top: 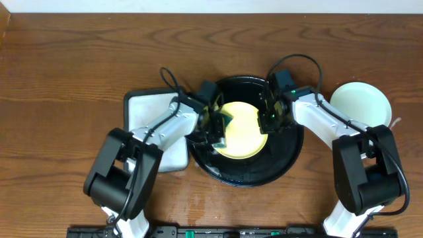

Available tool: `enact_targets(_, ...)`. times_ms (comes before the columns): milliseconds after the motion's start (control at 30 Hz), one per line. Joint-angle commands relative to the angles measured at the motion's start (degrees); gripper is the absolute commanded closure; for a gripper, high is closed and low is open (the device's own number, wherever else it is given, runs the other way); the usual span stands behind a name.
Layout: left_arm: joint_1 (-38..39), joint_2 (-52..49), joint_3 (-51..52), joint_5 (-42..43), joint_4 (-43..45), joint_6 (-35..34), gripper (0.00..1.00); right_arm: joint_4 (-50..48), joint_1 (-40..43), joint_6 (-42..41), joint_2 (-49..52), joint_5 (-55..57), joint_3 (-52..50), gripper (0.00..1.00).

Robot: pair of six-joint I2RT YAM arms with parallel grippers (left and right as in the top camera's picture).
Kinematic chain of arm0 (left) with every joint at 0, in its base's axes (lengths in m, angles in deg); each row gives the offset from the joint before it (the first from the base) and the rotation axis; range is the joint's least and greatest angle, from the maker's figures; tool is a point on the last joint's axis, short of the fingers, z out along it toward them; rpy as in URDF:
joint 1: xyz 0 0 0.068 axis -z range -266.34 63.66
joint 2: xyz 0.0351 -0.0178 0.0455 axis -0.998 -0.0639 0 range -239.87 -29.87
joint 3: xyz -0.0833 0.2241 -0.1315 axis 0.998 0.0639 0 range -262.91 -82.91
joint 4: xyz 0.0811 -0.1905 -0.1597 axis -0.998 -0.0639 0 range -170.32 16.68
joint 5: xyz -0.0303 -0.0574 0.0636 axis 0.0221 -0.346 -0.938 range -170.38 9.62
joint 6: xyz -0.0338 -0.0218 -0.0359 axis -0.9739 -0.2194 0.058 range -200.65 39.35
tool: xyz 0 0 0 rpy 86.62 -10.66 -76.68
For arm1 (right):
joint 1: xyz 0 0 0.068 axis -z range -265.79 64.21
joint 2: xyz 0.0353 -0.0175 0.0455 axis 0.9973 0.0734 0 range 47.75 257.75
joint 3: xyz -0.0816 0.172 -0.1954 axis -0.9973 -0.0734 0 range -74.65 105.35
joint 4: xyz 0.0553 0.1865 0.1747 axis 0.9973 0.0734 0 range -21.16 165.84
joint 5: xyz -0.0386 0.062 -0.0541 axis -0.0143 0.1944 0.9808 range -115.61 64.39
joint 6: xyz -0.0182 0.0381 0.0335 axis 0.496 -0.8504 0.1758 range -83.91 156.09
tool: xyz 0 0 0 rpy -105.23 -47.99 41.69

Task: Clean dirty plates on tray and stack at the side
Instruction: 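Scrub the yellow plate with the sponge while right gripper holds it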

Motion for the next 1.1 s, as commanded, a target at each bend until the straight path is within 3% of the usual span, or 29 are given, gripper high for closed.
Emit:
enact_targets(0,-4.17,-1.79,1.42,-12.33,-3.3,-0.55,0.92,0.66,-0.42,0.59,1.14,1.29,-0.61,0.99)
enact_targets(167,-3.43,-1.99,1.01,-4.48,1.05,-3.37,0.92,0.66,-0.42,0.59,1.14,1.31,-0.61,0.99)
enact_targets(300,1.88,-3.04,1.01,2.64,8.24,-6.95,0.92,0.63,-0.42,0.57,1.14,1.31,-0.61,0.99)
enact_targets(667,11.37,-3.82,1.01,9.68,16.13,-8.46,0.92,0.7,-0.42,0.57,1.14,1.29,-0.61,0.99)
enact_targets(833,9.68,-3.67,1.01,7.17,13.99,-8.11,0.92,0.74,-0.42,0.57,1.14,1.29,-0.61,0.99)
enact_targets(1067,2.71,-2.36,-0.98,-12.61,0.52,-5.75,0.92,0.72,-0.42,0.59,1.14,1.29,-0.61,0.99)
